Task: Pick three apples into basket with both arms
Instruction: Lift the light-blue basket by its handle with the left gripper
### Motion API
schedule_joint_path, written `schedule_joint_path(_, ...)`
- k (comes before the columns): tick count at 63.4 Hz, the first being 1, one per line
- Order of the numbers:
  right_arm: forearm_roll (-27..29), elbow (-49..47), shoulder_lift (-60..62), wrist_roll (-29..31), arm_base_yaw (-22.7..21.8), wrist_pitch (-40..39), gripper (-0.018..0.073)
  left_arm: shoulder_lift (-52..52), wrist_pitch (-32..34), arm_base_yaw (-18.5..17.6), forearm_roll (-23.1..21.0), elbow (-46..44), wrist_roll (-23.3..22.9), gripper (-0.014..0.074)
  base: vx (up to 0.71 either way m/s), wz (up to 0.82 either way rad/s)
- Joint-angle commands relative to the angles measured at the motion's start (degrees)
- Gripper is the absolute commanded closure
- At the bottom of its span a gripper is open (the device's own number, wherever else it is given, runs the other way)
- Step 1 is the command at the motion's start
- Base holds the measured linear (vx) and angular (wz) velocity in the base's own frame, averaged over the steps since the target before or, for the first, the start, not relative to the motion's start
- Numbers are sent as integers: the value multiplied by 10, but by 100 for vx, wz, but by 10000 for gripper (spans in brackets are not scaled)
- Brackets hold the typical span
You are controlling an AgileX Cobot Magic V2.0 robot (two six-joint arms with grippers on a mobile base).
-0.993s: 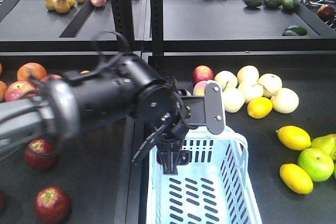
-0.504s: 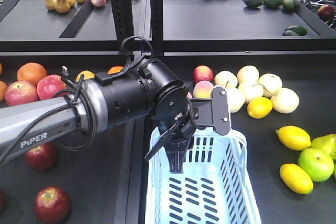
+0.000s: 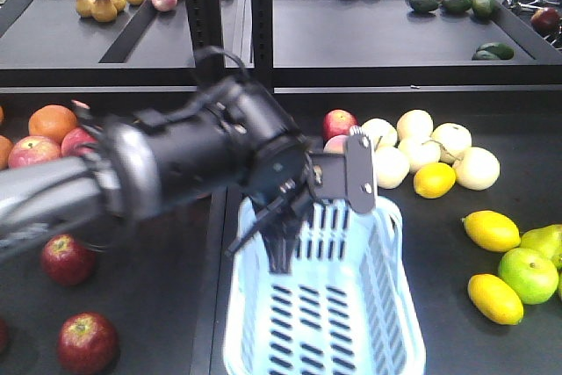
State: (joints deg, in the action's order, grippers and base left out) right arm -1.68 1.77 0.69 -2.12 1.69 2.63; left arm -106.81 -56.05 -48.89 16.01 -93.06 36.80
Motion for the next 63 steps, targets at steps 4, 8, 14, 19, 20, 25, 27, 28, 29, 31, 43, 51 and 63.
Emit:
schedule_joint_path(4, -1, 6, 1, 5, -4, -42, 568, 106, -2, -1, 53, -17, -8, 604, 0, 0)
schedule_joint_path(8, -1, 6, 1, 5, -4, -42, 568, 138, -17, -1, 60, -17, -9, 604, 0, 0)
schedule_joint_path(14, -1, 6, 1, 5, -4, -42, 568, 196, -40, -1, 62, -17, -9, 604, 0, 0)
schedule_joint_path(19, -1, 6, 1, 5, -4, -42, 568, 241, -56, -1, 66, -17, -9, 604, 0, 0)
schedule_joint_path(20, -1, 6, 1, 5, -4, -42, 568, 249, -59, -1, 68, -17, -9, 604, 0, 0)
schedule_joint_path(25, -1, 6, 1, 5, -4, -42, 568, 290, -80, -1, 83, -17, -9, 604, 0, 0)
schedule_joint_path(27, -1, 6, 1, 5, -4, -42, 568, 304, -88, -1, 93, -17, -9, 604, 0, 0)
schedule_joint_path(28, -1, 6, 1, 5, -4, -42, 568, 311, -96, -1, 95, -17, -9, 604, 0, 0)
schedule_joint_path(29, -1, 6, 1, 5, -4, -42, 568, 317, -100, -1, 99, -17, -9, 604, 0, 0)
schedule_joint_path(31, -1, 6, 1, 5, -4, -42, 568, 330, -111, -1, 106, -17, -9, 604, 0, 0)
schedule_joint_path(43, -1, 6, 1, 5, -4, -42, 568, 404, -155, -1, 121, -17, -9, 604, 0, 0)
schedule_joint_path(51, -1, 6, 1, 5, -4, -42, 568, 441, -155, -1, 117, -17, -9, 604, 0, 0)
schedule_joint_path(63, -1, 6, 1, 5, -4, -42, 568, 474, -155, -1, 117, -17, -12, 604, 0, 0)
